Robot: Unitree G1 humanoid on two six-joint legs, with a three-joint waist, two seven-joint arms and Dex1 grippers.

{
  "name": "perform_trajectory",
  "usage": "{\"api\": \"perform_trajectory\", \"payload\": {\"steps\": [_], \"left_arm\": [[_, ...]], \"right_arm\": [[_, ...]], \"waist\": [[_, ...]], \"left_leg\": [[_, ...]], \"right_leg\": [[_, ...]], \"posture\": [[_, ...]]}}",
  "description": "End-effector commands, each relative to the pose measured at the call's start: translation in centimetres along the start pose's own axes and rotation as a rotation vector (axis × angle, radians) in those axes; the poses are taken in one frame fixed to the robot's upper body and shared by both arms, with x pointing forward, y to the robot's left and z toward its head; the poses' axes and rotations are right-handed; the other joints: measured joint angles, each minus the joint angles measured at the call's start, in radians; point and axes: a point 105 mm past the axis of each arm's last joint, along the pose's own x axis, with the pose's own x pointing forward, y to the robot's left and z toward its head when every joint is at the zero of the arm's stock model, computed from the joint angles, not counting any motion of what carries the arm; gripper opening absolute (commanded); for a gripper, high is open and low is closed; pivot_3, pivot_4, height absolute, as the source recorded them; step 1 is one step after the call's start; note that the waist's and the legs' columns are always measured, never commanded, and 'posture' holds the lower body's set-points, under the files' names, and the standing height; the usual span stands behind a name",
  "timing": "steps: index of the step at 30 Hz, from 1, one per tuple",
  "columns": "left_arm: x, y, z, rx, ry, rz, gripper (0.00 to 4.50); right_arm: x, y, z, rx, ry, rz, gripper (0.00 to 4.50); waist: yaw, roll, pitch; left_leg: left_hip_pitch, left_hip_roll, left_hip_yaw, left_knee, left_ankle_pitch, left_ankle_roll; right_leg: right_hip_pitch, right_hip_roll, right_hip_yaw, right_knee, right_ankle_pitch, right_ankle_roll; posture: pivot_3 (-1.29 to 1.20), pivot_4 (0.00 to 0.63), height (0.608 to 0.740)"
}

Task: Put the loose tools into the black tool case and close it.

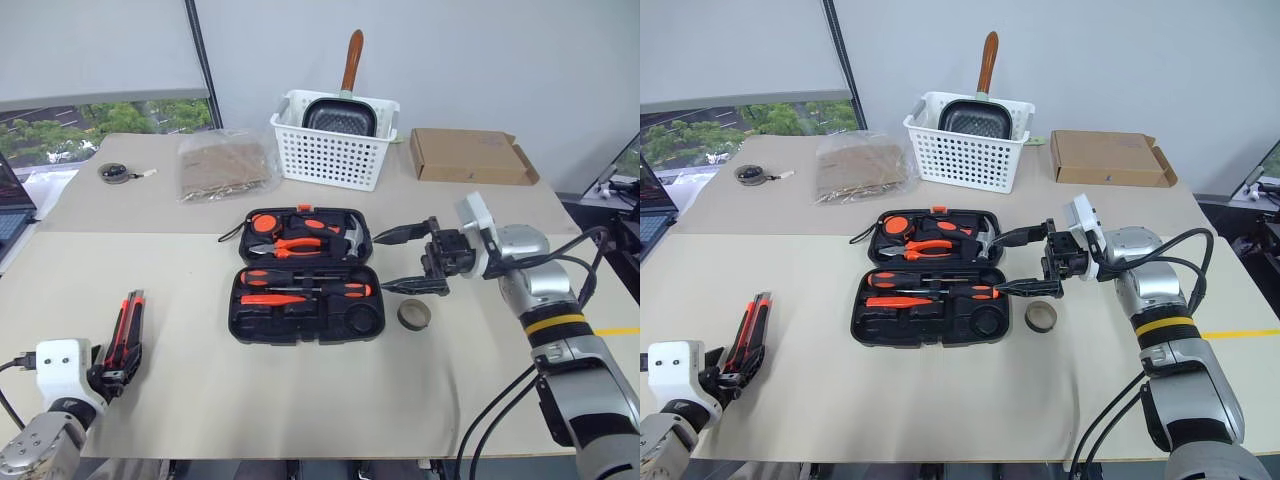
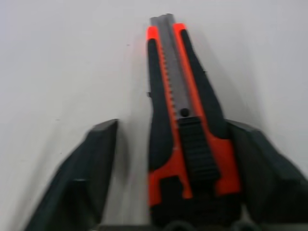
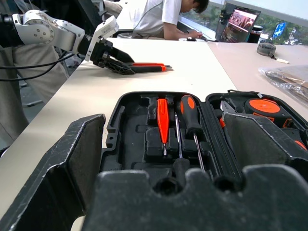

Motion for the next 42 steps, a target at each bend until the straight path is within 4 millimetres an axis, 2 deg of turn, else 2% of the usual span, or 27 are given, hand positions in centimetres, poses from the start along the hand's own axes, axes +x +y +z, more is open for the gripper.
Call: {"api": "perform_trajectory", "payload": {"steps": [1,3,8,12,16,18,23,25,27,34,42], "left_arm": [[-0.4,0.5,-1.1,-0.006,0.042,0.023,1.93],[-0.4,0.4,-1.2,-0.007,0.045,0.019,1.79],[-0.5,0.1,-1.4,-0.009,0.047,0.011,1.79],[-0.5,-0.1,-0.5,-0.001,-0.021,0.0,1.79],[-1.0,-1.9,1.3,-0.043,-0.123,-0.128,1.79],[-1.3,-2.8,3.0,-0.033,-0.178,-0.206,1.79],[-1.2,-3.6,7.0,0.121,-0.266,-0.339,1.79],[-1.2,-4.9,9.4,0.185,-0.332,-0.451,1.79],[-1.0,-6.3,10.6,0.238,-0.348,-0.555,1.79],[1.0,-11.8,11.9,0.424,-0.332,-0.879,1.79],[4.3,-16.3,12.7,0.575,-0.327,-1.125,1.79]], "right_arm": [[-0.4,0.4,0.7,-0.037,-0.024,0.04,4.5],[-0.5,0.4,0.7,-0.036,-0.022,0.038,4.5],[-0.7,0.4,0.7,-0.034,-0.018,0.034,4.5],[-0.8,0.4,0.7,-0.032,-0.014,0.032,4.5],[-0.9,0.4,0.7,-0.033,-0.016,0.029,4.5],[-0.9,0.4,0.7,-0.033,-0.017,0.028,4.5],[-1.0,0.4,0.6,-0.033,-0.02,0.025,4.5],[-1.0,0.5,0.6,-0.034,-0.023,0.024,4.5],[-1.0,0.6,0.6,-0.034,-0.026,0.023,4.5],[-1.8,1.4,0.4,-0.035,-0.029,-0.005,4.5],[-4.2,3.9,0.2,-0.023,0.0,-0.147,4.5]], "waist": [[0.0,0.0,0.0],[-0.001,0.001,0.0],[-0.001,0.001,0.0],[-0.001,0.001,0.0],[-0.001,0.001,0.0],[-0.001,0.001,0.0],[0.008,0.0,0.0],[0.007,0.0,0.0],[0.006,0.0,0.0],[0.005,0.001,0.0],[0.013,0.001,0.0]], "left_leg": [[0.0,0.0,0.0,0.0,0.0,0.0],[0.0,0.0,0.0,0.0,0.0,0.0],[0.0,0.0,0.001,0.0,0.0,0.0],[0.0,0.0,0.001,-0.001,0.0,0.0],[-0.001,0.0,0.001,-0.001,-0.001,0.001],[-0.002,0.0,0.001,-0.001,-0.001,0.001],[-0.004,0.0,0.0,0.0,-0.001,0.001],[-0.004,0.0,0.0,0.0,-0.001,0.001],[-0.005,0.0,0.0,0.0,-0.001,0.002],[-0.005,-0.001,0.001,0.0,0.003,0.009],[-0.005,0.0,0.004,0.0,0.003,0.008]], "right_leg": [[0.0,0.0,0.0,0.0,0.0,0.0],[0.0,0.0,0.0,0.0,0.0,0.0],[0.0,0.0,0.0,0.0,0.0,0.0],[0.0,0.0,0.0,-0.001,0.0,0.0],[0.0,-0.001,0.0,-0.003,0.0,0.0],[-0.001,-0.001,-0.001,-0.003,0.0,0.0],[-0.002,-0.002,-0.004,-0.005,0.001,0.0],[-0.001,-0.001,-0.004,-0.006,0.001,-0.001],[-0.001,-0.001,-0.005,-0.006,0.001,0.0],[0.0,0.004,-0.007,-0.007,0.006,-0.005],[0.0,0.008,-0.007,-0.007,0.006,-0.004]], "posture": [[0.0,0.15,0.7],[0.0,0.15,0.7],[0.0,0.15,0.7],[0.0,0.15,0.7],[0.0,0.15,0.7],[0.0,0.15,0.7],[0.0,0.15,0.7],[0.0,0.15,0.7],[0.0,0.15,0.7],[0.0,0.15,0.7],[0.0,0.15,0.7]]}}
